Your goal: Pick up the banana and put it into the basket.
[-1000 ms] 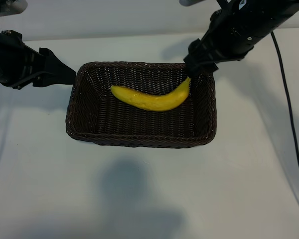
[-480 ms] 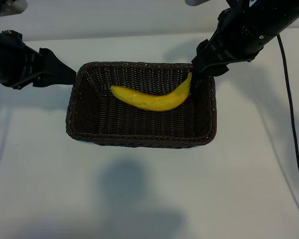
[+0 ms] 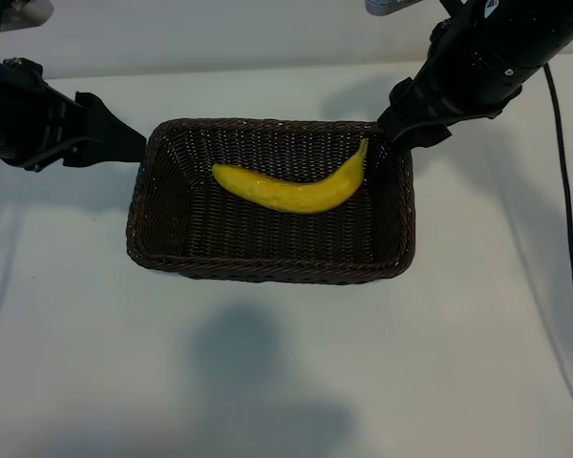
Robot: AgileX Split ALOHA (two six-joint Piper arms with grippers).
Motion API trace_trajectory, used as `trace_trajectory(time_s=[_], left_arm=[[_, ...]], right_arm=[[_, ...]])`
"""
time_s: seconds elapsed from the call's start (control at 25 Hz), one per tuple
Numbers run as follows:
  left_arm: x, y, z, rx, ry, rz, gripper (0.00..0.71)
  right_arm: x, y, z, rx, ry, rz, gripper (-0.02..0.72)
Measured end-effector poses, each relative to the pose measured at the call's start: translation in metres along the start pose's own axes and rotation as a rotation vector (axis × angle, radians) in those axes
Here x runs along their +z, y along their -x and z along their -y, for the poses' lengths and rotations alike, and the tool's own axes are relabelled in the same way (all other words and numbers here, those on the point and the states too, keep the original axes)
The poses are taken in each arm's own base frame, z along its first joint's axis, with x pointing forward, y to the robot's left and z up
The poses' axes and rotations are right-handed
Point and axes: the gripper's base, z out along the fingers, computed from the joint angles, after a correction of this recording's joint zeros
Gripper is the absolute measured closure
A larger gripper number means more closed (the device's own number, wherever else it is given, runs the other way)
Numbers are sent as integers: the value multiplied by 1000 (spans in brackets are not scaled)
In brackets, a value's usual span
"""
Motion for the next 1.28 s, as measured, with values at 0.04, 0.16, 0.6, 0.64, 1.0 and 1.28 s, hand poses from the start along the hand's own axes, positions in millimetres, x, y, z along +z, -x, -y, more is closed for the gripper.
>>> trace_trajectory(time_s=[0.04, 0.16, 0.6, 0.64, 1.0, 1.28], left_arm=[[0, 0, 0, 0, 0, 0, 125], [0, 0, 0, 0, 0, 0, 125], [0, 0, 0, -5, -4, -2, 125], [0, 0, 0, -6, -5, -1, 125], [0, 0, 0, -3, 2, 4, 125], [0, 0, 0, -2, 3, 5, 125]], right_arm=[[0, 0, 0, -1, -2, -1, 98], [0, 0, 0, -3, -5, -3, 98], [0, -1, 0, 5, -4, -9, 100], [0, -1, 0, 6, -4, -9, 100], [0, -1, 0, 8, -4, -9, 102], [0, -1, 0, 12, -5, -8, 117]])
